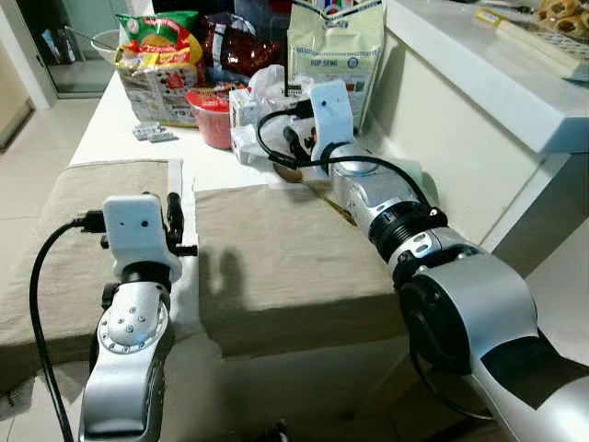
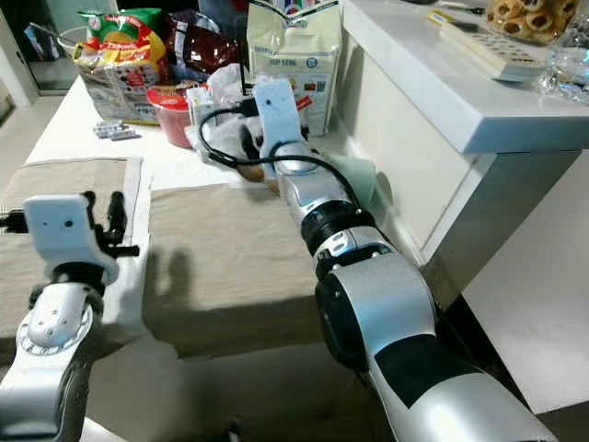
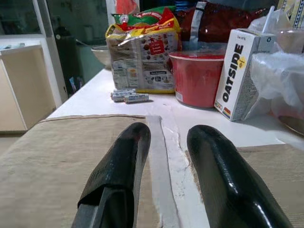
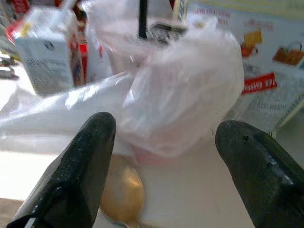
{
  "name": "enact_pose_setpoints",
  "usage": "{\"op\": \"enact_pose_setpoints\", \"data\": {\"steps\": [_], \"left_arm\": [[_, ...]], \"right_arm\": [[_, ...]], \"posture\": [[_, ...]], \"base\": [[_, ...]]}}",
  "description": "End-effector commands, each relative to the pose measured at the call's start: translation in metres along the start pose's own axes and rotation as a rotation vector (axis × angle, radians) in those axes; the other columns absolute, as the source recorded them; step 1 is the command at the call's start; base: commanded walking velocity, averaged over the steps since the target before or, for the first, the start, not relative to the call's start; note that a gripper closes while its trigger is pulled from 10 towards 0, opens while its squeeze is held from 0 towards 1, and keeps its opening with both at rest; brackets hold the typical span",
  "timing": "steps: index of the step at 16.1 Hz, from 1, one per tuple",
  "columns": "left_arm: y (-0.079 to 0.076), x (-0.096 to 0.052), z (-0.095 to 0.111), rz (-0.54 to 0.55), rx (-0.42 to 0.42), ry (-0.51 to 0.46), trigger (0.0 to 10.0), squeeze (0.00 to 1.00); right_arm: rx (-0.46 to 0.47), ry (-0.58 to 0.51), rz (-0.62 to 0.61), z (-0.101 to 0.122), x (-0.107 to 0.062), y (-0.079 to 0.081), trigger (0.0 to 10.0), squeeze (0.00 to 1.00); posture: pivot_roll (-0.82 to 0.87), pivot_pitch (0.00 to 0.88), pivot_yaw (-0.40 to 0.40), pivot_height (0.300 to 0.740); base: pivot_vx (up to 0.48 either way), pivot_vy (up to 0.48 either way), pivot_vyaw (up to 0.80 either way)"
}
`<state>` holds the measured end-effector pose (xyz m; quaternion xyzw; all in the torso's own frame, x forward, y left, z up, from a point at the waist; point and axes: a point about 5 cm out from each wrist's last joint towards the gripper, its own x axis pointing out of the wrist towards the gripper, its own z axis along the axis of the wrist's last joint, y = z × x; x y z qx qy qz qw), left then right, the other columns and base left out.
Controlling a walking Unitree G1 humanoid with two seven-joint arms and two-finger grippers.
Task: Setting the table
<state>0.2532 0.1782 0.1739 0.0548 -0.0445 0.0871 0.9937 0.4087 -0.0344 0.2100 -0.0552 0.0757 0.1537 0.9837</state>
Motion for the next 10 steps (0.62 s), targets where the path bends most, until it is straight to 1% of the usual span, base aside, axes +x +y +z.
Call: {"op": "enact_pose_setpoints", "data": {"steps": [1,3,5,6,9,10], "left_arm": [[-0.003,0.003,0.002,-0.023,-0.005,-0.013,10.0,0.00],[-0.003,0.005,0.003,-0.027,-0.002,-0.016,10.0,0.00],[-0.003,0.007,0.005,-0.031,0.000,-0.024,10.0,0.00],[-0.002,0.008,0.006,-0.031,0.002,-0.028,10.0,0.00],[0.001,0.010,0.008,-0.030,0.010,-0.035,10.0,0.00],[0.001,0.010,0.008,-0.031,0.012,-0.034,10.0,0.00]], "right_arm": [[0.012,-0.002,-0.033,0.006,0.000,-0.009,10.0,0.00],[0.020,-0.009,-0.048,0.011,0.000,-0.014,10.0,0.00],[0.053,-0.015,-0.086,0.014,-0.001,-0.022,10.0,0.00],[0.057,-0.021,-0.095,0.015,-0.001,-0.024,10.0,0.00],[0.048,-0.032,-0.093,0.017,0.000,-0.020,10.0,0.00],[0.046,-0.050,-0.090,0.020,0.000,-0.020,10.0,0.00]], "posture": [[0.03,0.000,-0.022,0.740],[0.03,0.000,-0.014,0.740],[0.04,0.000,-0.009,0.740],[0.04,0.000,-0.005,0.740],[0.05,0.000,-0.001,0.740],[0.05,0.000,0.002,0.740]], "base": [[0.000,0.000,0.00],[0.000,0.000,0.00],[0.000,0.000,0.00],[0.000,0.000,0.00],[0.000,0.000,0.00],[0.000,0.000,0.00]]}}
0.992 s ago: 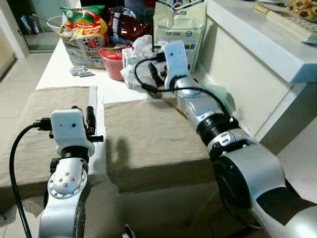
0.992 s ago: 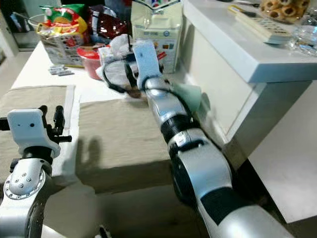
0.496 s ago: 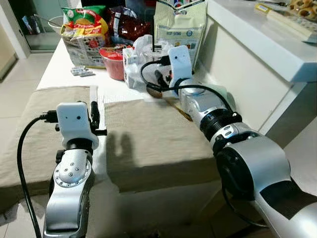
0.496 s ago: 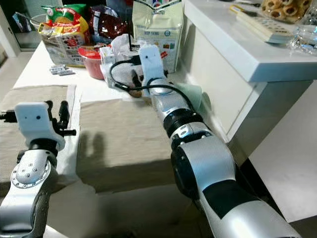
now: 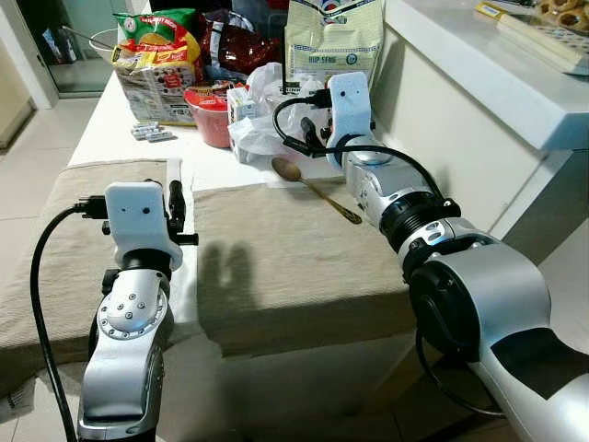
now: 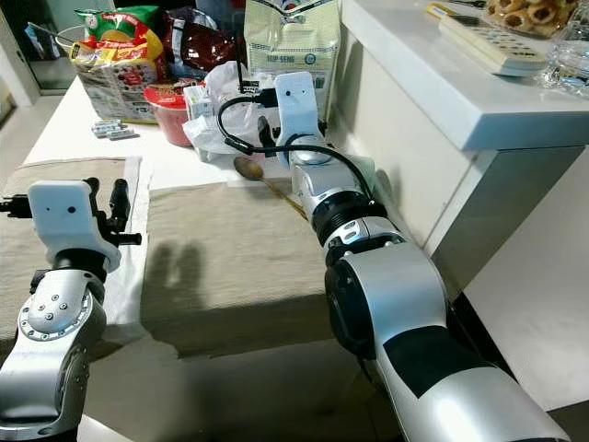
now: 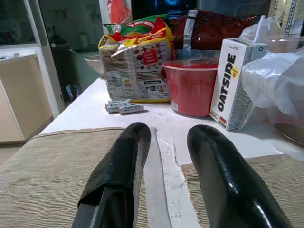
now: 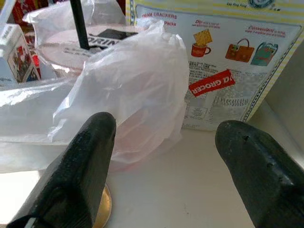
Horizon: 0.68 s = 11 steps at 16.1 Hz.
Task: Setting the table
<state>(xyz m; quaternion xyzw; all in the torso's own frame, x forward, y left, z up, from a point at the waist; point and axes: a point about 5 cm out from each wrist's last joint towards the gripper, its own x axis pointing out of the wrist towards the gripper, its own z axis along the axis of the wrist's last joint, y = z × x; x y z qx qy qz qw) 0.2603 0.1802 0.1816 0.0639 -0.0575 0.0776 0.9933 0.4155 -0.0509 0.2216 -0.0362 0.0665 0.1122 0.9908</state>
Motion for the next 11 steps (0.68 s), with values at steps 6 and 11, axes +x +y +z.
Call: {"op": "enact_pose_setpoints", "data": {"steps": [6,11], "left_arm": [[0.000,0.003,0.002,-0.016,0.000,-0.009,10.0,0.00],[0.002,-0.002,0.000,0.002,0.000,0.000,10.0,0.00]], "right_arm": [[-0.003,-0.115,0.006,0.024,0.000,-0.002,10.0,0.00],[0.003,-0.226,0.110,0.020,-0.005,0.000,10.0,0.00]], "posture": [[0.05,0.005,0.002,0.740],[0.06,0.016,-0.013,0.740]], "base": [[0.000,0.000,0.00],[0.000,0.000,0.00]]}}
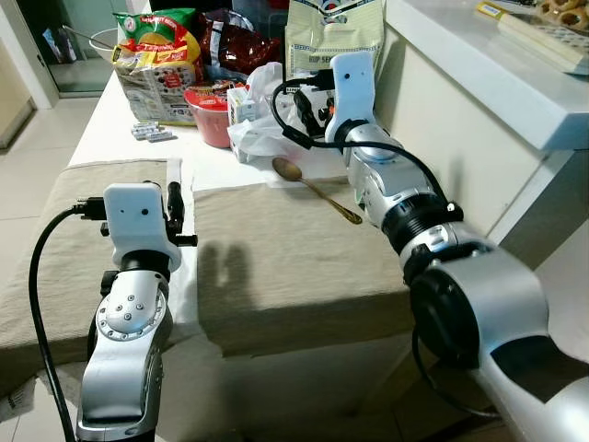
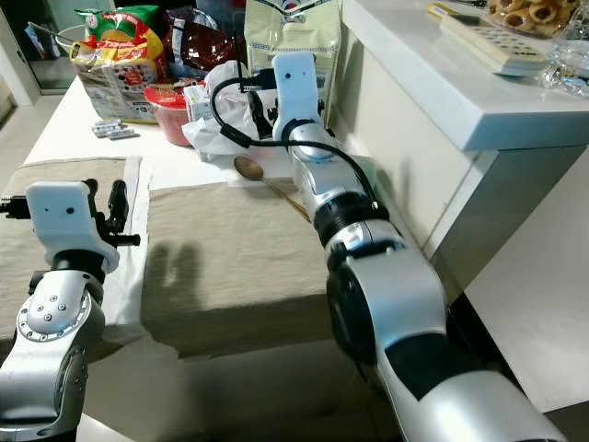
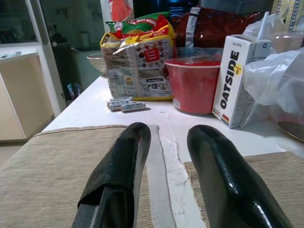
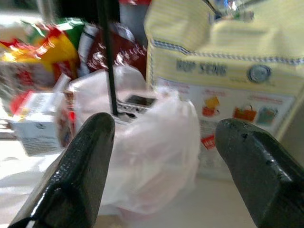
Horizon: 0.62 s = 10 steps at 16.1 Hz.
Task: Setting the table
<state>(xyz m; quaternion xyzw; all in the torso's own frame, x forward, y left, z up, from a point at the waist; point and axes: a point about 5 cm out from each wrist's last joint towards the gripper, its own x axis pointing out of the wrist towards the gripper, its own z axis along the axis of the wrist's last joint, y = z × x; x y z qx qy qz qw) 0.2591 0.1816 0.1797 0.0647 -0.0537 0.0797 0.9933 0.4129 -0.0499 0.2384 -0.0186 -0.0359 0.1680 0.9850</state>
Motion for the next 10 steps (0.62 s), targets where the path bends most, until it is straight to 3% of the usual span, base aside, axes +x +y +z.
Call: {"op": "enact_pose_setpoints", "data": {"steps": [1,5,9,10], "left_arm": [[0.002,-0.002,0.001,0.006,-0.002,-0.005,10.0,0.00],[0.005,-0.004,-0.001,0.019,0.000,0.003,10.0,0.00],[0.005,0.000,0.001,0.018,0.001,-0.007,10.0,0.00],[0.005,0.001,0.001,0.017,0.000,-0.009,10.0,0.00]], "right_arm": [[0.016,-0.018,0.022,-0.001,-0.003,-0.002,10.0,0.00],[0.016,0.026,0.019,-0.022,-0.014,-0.022,10.0,0.00],[0.014,-0.023,-0.024,-0.008,-0.009,-0.024,10.0,0.00],[0.017,-0.019,-0.032,-0.008,-0.009,-0.024,7.9,0.00]], "posture": [[0.06,0.018,-0.016,0.740],[0.05,0.015,-0.024,0.740],[0.06,0.000,-0.021,0.740],[0.06,0.000,-0.018,0.740]], "base": [[0.000,0.000,0.00],[0.000,0.000,0.00],[0.000,0.000,0.00],[0.000,0.000,0.00]]}}
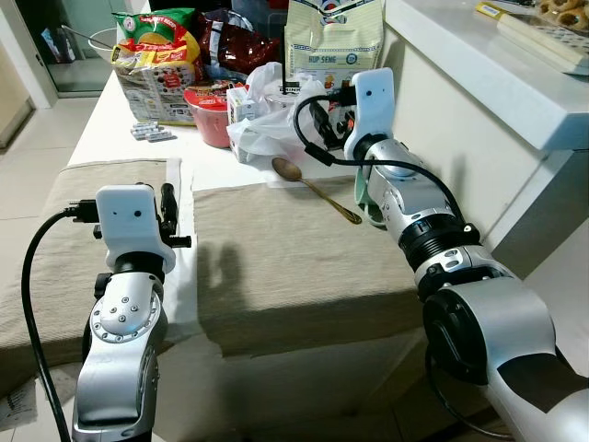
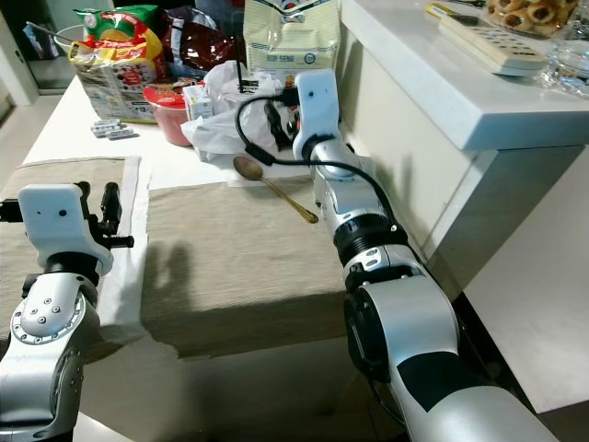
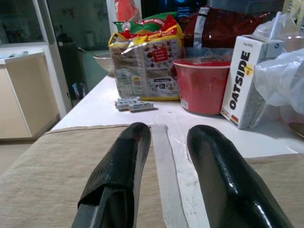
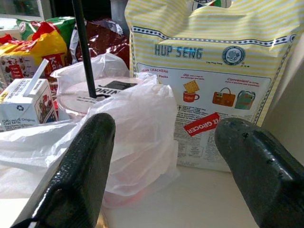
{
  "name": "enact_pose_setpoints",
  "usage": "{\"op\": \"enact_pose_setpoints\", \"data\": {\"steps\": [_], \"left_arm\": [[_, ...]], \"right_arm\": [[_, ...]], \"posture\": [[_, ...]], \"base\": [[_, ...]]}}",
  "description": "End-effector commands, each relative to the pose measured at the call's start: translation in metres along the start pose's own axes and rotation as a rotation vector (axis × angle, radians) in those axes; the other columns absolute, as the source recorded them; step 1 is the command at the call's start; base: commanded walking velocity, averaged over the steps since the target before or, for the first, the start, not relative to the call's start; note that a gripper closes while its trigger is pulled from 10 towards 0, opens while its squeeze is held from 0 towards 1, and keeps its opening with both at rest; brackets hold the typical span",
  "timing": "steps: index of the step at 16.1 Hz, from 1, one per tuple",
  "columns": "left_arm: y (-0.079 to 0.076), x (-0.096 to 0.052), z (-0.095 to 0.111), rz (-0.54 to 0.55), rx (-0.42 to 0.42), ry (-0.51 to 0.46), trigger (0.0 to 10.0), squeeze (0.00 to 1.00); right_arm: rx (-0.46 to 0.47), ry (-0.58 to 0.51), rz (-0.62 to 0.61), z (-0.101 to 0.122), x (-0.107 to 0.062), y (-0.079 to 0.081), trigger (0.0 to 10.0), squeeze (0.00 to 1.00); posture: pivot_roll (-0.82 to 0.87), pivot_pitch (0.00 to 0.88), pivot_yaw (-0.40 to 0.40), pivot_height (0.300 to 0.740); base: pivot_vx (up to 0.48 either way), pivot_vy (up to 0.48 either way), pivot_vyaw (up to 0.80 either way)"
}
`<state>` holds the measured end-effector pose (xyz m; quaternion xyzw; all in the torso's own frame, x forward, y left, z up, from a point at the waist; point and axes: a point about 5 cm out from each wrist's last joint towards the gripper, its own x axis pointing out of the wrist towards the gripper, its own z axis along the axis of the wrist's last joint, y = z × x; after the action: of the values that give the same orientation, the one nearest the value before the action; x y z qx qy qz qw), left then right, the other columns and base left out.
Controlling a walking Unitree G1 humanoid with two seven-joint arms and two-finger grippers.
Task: Setting the table
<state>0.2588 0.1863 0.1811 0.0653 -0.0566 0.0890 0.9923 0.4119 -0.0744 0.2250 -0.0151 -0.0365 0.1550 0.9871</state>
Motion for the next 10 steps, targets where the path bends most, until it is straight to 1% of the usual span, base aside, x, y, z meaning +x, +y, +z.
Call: {"op": "enact_pose_setpoints", "data": {"steps": [1,7,8,10], "left_arm": [[-0.001,0.003,0.000,-0.008,-0.001,-0.007,10.0,0.00],[-0.007,0.011,0.003,-0.048,-0.002,-0.013,10.0,0.00],[-0.007,0.012,0.004,-0.049,0.000,-0.016,10.0,0.00],[-0.004,0.013,0.005,-0.043,0.006,-0.022,10.0,0.00]], "right_arm": [[0.019,-0.030,-0.031,0.009,0.002,-0.003,10.0,0.00],[0.025,-0.044,-0.027,0.017,0.005,-0.001,10.0,0.00],[0.022,-0.040,-0.020,0.017,0.005,0.001,10.0,0.00],[0.008,-0.002,0.023,0.009,0.005,0.011,10.0,0.00]], "posture": [[0.05,0.000,-0.008,0.740],[0.03,0.009,0.008,0.740],[0.03,0.010,0.008,0.740],[0.04,0.016,0.003,0.740]], "base": [[0.000,0.000,0.00],[0.000,0.000,0.00],[0.000,0.000,0.00],[0.000,0.000,0.00]]}}
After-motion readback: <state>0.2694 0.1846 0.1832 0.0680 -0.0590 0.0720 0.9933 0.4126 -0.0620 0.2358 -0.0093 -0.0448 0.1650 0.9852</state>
